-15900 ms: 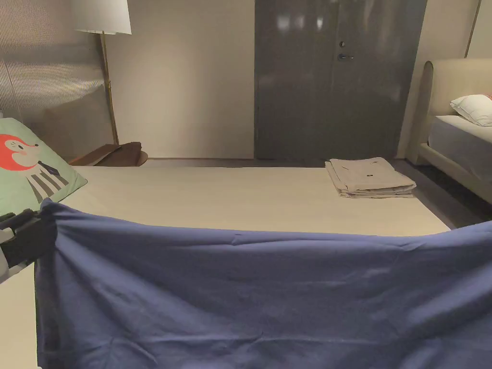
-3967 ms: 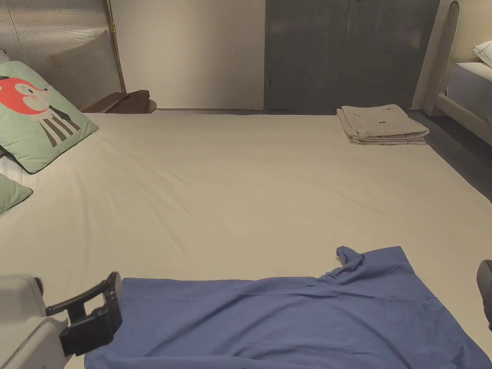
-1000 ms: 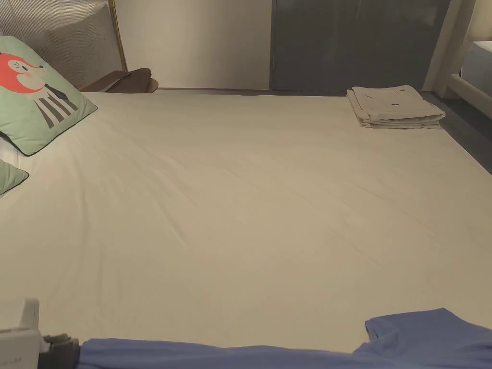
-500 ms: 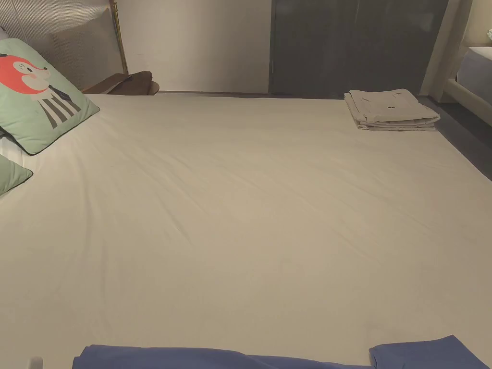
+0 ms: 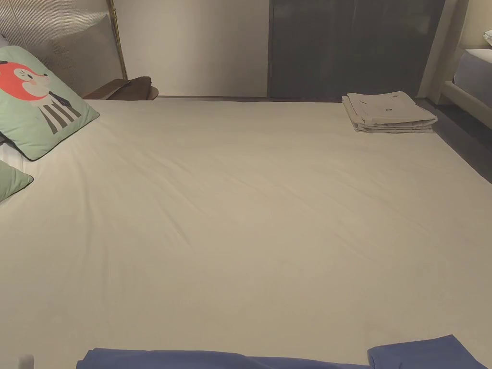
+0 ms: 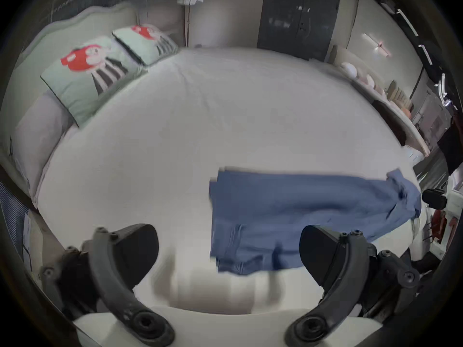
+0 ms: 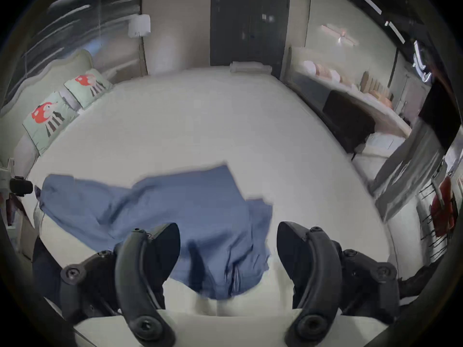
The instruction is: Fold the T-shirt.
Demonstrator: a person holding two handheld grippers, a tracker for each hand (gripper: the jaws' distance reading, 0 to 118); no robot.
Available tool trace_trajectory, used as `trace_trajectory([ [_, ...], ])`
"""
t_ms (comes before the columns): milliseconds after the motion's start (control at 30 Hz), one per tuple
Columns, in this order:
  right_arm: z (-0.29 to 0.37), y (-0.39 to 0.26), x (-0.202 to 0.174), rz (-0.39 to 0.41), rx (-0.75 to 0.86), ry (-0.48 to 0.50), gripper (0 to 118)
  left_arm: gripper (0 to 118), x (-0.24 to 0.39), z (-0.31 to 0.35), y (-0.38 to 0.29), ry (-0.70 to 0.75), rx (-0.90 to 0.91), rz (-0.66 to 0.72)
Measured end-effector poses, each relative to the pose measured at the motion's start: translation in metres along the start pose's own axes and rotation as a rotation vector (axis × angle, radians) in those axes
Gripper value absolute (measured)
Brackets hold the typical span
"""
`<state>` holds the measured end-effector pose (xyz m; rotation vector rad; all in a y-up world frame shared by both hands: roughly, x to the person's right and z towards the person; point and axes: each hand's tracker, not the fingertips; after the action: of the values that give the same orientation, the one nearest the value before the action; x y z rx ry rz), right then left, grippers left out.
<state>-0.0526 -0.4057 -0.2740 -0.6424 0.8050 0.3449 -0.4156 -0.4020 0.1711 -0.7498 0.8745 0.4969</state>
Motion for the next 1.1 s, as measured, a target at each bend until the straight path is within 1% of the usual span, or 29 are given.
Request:
trace_trajectory([
  [33, 0.006, 0.007, -0.004, -0.012, 0.062, -0.013, 85, 107, 0.003, 0.007, 0.007, 0.013, 0.055, -0.003],
  [100, 0.014, 0.022, -0.016, -0.028, 0.184, -0.012, 85, 107, 0.009, 0.018, 0.019, -0.009, 0.166, 0.015],
  [167, 0.017, 0.035, -0.029, -0.046, 0.286, -0.043, 85, 107, 0.020, 0.026, 0.028, -0.035, 0.275, 0.019],
  [200, 0.018, 0.039, -0.036, -0.054, 0.328, -0.053, 85, 104, 0.018, 0.023, 0.031, -0.041, 0.306, 0.015],
  [233, 0.018, 0.046, -0.044, -0.065, 0.371, -0.048, 84, 94, 0.024, 0.025, 0.034, -0.036, 0.349, 0.007],
  [300, 0.018, 0.052, -0.054, -0.108, 0.415, -0.036, 79, 67, 0.034, 0.029, 0.036, -0.028, 0.422, -0.019],
  [333, 0.015, 0.053, -0.057, -0.134, 0.441, -0.019, 68, 51, 0.043, 0.032, 0.038, -0.017, 0.441, -0.022],
  [367, 0.012, 0.054, -0.057, -0.149, 0.458, -0.002, 51, 40, 0.046, 0.033, 0.039, -0.016, 0.458, -0.022],
  [400, 0.010, 0.055, -0.060, -0.157, 0.469, 0.010, 31, 26, 0.049, 0.034, 0.038, -0.020, 0.484, -0.016],
  [433, 0.008, 0.056, -0.064, -0.157, 0.470, 0.006, 4, 6, 0.050, 0.035, 0.038, -0.031, 0.506, -0.001],
  [467, 0.005, 0.058, -0.068, -0.159, 0.473, 0.001, 0, 0, 0.045, 0.030, 0.037, -0.042, 0.518, 0.017],
  [533, -0.001, 0.058, -0.069, -0.160, 0.484, -0.006, 0, 0, 0.041, 0.031, 0.038, -0.065, 0.531, 0.070],
  [600, -0.005, 0.060, -0.071, -0.160, 0.476, 0.013, 0, 0, 0.035, 0.030, 0.040, -0.114, 0.517, 0.106],
  [667, -0.005, 0.060, -0.077, -0.155, 0.472, 0.023, 0, 0, 0.023, 0.027, 0.042, -0.141, 0.503, 0.145],
  [733, -0.006, 0.060, -0.079, -0.146, 0.472, 0.027, 0, 0, 0.004, 0.021, 0.043, -0.205, 0.455, 0.214],
  [867, -0.006, 0.061, -0.084, -0.129, 0.469, 0.037, 0, 1, -0.039, 0.002, 0.043, -0.356, 0.284, 0.349],
  [900, -0.005, 0.060, -0.087, -0.124, 0.468, 0.039, 0, 4, -0.050, -0.006, 0.041, -0.379, 0.241, 0.385],
  [933, -0.006, 0.061, -0.088, -0.120, 0.466, 0.040, 0, 23, -0.063, -0.014, 0.037, -0.412, 0.194, 0.415],
  [1033, -0.005, 0.060, -0.093, -0.107, 0.457, 0.046, 0, 102, -0.097, -0.039, 0.026, -0.493, 0.071, 0.505],
  [1067, -0.005, 0.060, -0.095, -0.100, 0.455, 0.046, 0, 110, -0.106, -0.046, 0.022, -0.509, 0.044, 0.527],
  [1100, -0.005, 0.060, -0.097, -0.095, 0.452, 0.047, 0, 109, -0.113, -0.050, 0.019, -0.526, 0.027, 0.540],
])
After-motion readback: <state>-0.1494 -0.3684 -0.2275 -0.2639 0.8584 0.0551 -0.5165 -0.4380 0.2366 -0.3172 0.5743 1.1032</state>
